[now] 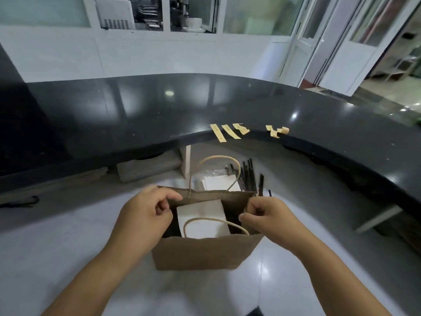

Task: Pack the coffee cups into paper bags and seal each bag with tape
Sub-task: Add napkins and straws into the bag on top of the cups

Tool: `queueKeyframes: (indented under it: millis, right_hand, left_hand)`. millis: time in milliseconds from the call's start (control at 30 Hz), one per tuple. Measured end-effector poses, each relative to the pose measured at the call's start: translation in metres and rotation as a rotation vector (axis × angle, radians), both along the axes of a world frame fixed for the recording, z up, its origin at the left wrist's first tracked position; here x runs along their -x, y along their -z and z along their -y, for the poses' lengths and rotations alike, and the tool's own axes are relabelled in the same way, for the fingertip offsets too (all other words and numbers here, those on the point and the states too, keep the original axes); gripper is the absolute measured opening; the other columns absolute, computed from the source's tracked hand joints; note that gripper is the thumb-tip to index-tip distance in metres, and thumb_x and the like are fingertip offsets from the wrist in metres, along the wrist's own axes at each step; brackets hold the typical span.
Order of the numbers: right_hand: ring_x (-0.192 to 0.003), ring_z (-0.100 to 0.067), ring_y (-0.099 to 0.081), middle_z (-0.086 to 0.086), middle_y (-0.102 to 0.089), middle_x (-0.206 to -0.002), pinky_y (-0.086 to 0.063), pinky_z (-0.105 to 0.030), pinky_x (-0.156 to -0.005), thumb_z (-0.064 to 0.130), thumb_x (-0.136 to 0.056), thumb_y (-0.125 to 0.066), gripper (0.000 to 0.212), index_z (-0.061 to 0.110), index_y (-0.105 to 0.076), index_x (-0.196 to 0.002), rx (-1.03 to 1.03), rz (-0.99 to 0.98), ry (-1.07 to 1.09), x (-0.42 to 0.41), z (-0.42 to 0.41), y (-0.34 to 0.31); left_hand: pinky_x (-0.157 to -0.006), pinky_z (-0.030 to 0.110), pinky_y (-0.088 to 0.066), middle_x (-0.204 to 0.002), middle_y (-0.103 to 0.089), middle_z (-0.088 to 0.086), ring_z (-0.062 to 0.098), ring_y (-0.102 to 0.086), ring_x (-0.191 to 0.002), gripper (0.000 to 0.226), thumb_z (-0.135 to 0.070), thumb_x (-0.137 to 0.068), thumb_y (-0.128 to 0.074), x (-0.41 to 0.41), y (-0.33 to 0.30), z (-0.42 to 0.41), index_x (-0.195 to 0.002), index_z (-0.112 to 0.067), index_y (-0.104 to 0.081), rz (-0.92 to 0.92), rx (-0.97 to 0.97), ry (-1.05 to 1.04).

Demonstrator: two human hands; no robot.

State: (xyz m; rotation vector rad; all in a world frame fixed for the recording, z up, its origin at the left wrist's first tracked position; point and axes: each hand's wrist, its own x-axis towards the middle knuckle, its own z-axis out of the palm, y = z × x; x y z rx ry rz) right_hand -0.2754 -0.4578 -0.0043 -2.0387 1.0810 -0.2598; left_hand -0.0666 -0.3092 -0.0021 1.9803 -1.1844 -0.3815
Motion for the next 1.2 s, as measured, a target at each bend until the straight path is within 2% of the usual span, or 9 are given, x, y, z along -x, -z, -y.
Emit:
queueKeyframes:
  millis: [133, 267, 367, 433, 533, 667, 833, 967, 1200]
  right_hand:
    - [-0.050, -0.001, -0.051, 0.010, -0.056, -0.053, -0.040, -0.013, -0.048, 0.029, -0.088, -0.065, 0.032, 0.014, -0.056, -0.061, -0.121, 0.026, 0.016, 0.018, 0.008, -0.010]
    - [-0.056, -0.014, -0.061, -0.005, -0.066, -0.063, -0.052, -0.029, -0.057, 0.029, -0.092, -0.060, 0.033, 0.001, -0.066, -0.074, -0.137, 0.087, 0.321, 0.032, 0.044, 0.016]
    - [-0.066, -0.021, -0.063, -0.007, -0.066, -0.071, -0.056, -0.041, -0.071, 0.027, -0.089, -0.062, 0.024, 0.007, -0.064, -0.077, -0.011, -0.154, 0.504, 0.044, 0.079, 0.066]
    - [-0.071, -0.020, -0.060, -0.004, -0.065, -0.080, -0.052, -0.035, -0.065, 0.030, -0.087, -0.062, 0.016, 0.015, -0.062, -0.083, 0.041, -0.379, 0.472, 0.048, 0.089, 0.094]
    - [-0.071, -0.018, -0.059, -0.002, -0.059, -0.086, -0.042, -0.025, -0.055, 0.040, -0.083, -0.064, 0.030, 0.013, -0.056, -0.095, 0.074, -0.536, 0.521, 0.049, 0.094, 0.123]
    - [-0.075, -0.022, -0.062, -0.005, -0.060, -0.090, -0.047, -0.027, -0.057, 0.044, -0.081, -0.066, 0.036, 0.013, -0.054, -0.095, 0.048, -0.577, 0.587, 0.047, 0.097, 0.139]
    - [-0.044, -0.019, -0.051, -0.001, -0.053, -0.050, -0.036, -0.019, -0.047, 0.013, -0.069, -0.060, 0.009, 0.007, -0.057, -0.064, -0.093, -0.529, 0.607, 0.052, 0.099, 0.134]
    - [-0.052, -0.020, -0.043, -0.004, -0.044, -0.053, -0.032, -0.025, -0.051, 0.016, -0.072, -0.062, 0.019, 0.009, -0.049, -0.059, -0.140, -0.455, 0.606, 0.059, 0.097, 0.132]
    - [-0.058, -0.022, -0.051, -0.010, -0.057, -0.063, -0.039, -0.024, -0.054, 0.014, -0.075, -0.067, 0.015, 0.006, -0.058, -0.065, -0.161, -0.403, 0.626, 0.070, 0.098, 0.133]
  left_hand:
    - [-0.060, 0.009, -0.038, -0.074, -0.053, -0.006, 0.008, -0.050, -0.072, 0.042, 0.009, -0.074, -0.061, 0.007, 0.004, 0.012, -0.081, -0.032, -0.069, -0.027, 0.014, 0.029]
    - [-0.059, 0.009, -0.038, -0.074, -0.055, -0.003, 0.009, -0.050, -0.071, 0.041, 0.010, -0.075, -0.061, 0.009, 0.004, 0.019, -0.081, -0.031, -0.069, -0.049, 0.026, 0.041]
    - [-0.057, 0.010, -0.039, -0.073, -0.055, -0.005, 0.010, -0.051, -0.071, 0.042, 0.010, -0.075, -0.060, 0.009, 0.005, 0.024, -0.080, -0.031, -0.069, -0.070, 0.023, 0.043]
    - [-0.054, 0.011, -0.040, -0.075, -0.054, -0.007, 0.010, -0.051, -0.069, 0.042, 0.009, -0.076, -0.060, 0.010, 0.006, 0.026, -0.080, -0.032, -0.069, -0.104, 0.019, 0.045]
    - [-0.054, 0.011, -0.039, -0.080, -0.054, -0.012, 0.010, -0.051, -0.068, 0.041, 0.008, -0.076, -0.059, 0.011, 0.006, 0.029, -0.081, -0.032, -0.069, -0.110, 0.012, 0.054]
    - [-0.055, 0.011, -0.039, -0.082, -0.055, -0.012, 0.011, -0.052, -0.069, 0.041, 0.007, -0.077, -0.059, 0.010, 0.005, 0.031, -0.081, -0.033, -0.068, -0.107, -0.005, 0.065]
    - [-0.058, 0.010, -0.040, -0.081, -0.056, -0.013, 0.011, -0.054, -0.074, 0.042, 0.004, -0.078, -0.061, 0.007, 0.007, 0.032, -0.081, -0.037, -0.067, -0.089, -0.003, 0.072]
    - [-0.059, 0.010, -0.040, -0.081, -0.056, -0.013, 0.012, -0.054, -0.074, 0.042, 0.004, -0.077, -0.061, 0.006, 0.008, 0.031, -0.081, -0.037, -0.067, -0.075, 0.004, 0.085]
    - [-0.059, 0.011, -0.040, -0.084, -0.056, -0.013, 0.012, -0.054, -0.078, 0.041, 0.005, -0.077, -0.062, 0.005, 0.008, 0.029, -0.081, -0.035, -0.068, -0.064, 0.021, 0.112]
